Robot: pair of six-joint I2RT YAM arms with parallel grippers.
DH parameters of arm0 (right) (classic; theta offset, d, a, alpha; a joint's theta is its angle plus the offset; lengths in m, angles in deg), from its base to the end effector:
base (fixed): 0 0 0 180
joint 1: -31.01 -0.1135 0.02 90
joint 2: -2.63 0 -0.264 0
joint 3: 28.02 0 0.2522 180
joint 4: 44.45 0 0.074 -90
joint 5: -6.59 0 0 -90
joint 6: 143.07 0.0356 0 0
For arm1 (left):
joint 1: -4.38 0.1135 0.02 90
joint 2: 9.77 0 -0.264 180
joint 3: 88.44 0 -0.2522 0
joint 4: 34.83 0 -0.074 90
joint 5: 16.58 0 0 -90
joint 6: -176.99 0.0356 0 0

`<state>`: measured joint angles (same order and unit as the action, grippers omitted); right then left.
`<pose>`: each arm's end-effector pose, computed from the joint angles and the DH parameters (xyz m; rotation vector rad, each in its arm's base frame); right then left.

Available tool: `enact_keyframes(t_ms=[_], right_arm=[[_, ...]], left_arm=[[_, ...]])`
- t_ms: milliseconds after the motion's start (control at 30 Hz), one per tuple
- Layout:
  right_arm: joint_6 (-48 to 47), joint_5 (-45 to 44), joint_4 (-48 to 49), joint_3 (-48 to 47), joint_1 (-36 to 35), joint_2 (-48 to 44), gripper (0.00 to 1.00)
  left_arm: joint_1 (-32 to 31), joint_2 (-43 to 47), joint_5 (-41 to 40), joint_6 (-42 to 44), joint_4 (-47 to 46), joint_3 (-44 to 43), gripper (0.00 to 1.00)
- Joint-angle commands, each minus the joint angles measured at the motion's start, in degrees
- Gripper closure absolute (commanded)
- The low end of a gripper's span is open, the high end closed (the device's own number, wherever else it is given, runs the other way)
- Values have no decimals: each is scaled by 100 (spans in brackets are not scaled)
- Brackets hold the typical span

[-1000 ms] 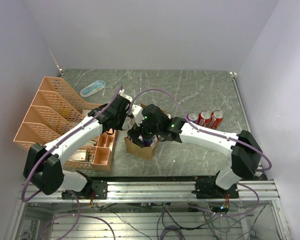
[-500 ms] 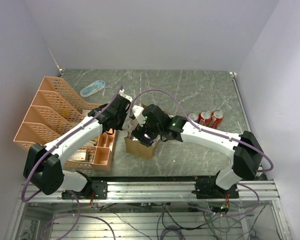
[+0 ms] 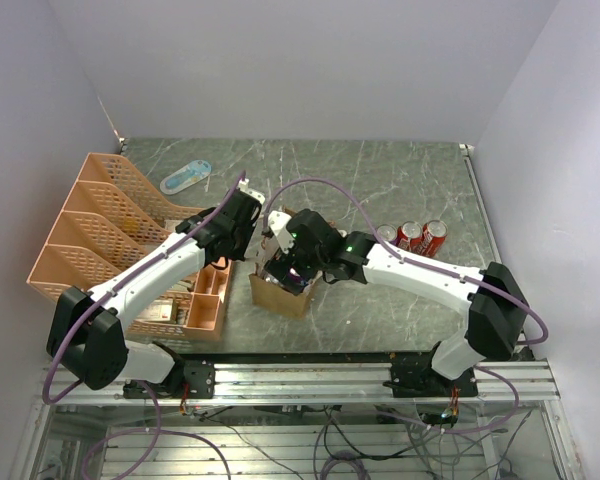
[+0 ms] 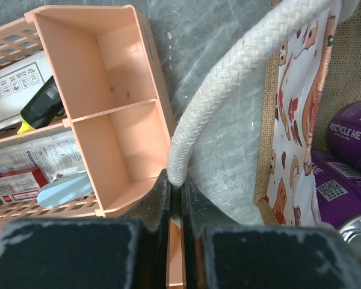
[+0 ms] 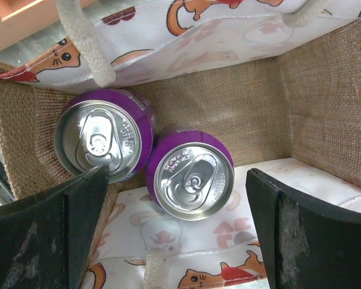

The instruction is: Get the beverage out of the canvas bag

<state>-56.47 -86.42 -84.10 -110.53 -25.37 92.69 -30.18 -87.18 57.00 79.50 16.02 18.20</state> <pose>0.1924 0.2860 0.2640 -1.1871 2.1154 0.3670 0.2332 -0.1484 0.2649 0.4687 2.4291 0.0524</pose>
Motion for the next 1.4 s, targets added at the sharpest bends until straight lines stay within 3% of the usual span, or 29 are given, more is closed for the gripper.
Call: enact_keyframes(t_ms=[0, 233, 500, 1133, 1233, 1367], right_arm=[[111, 209, -441, 94, -17, -165, 0], [29, 639, -559, 53, 118, -464, 0], [70, 710, -901, -38, 134, 67, 0], [-30, -87, -1292, -474, 136, 1185, 0], [-55, -36, -1170, -441, 134, 1287, 7], [-58, -132, -1068, -461, 134, 1240, 24]], left_arm=[[-33, 15, 88, 19, -69, -158, 93], [-33, 19, 96, 19, -69, -167, 93], [-33, 24, 122, 20, -67, -160, 93], [-32, 15, 122, 19, -69, -167, 93], [-33, -5, 114, 26, -69, -158, 93], [-33, -24, 87, 11, -52, -162, 93]])
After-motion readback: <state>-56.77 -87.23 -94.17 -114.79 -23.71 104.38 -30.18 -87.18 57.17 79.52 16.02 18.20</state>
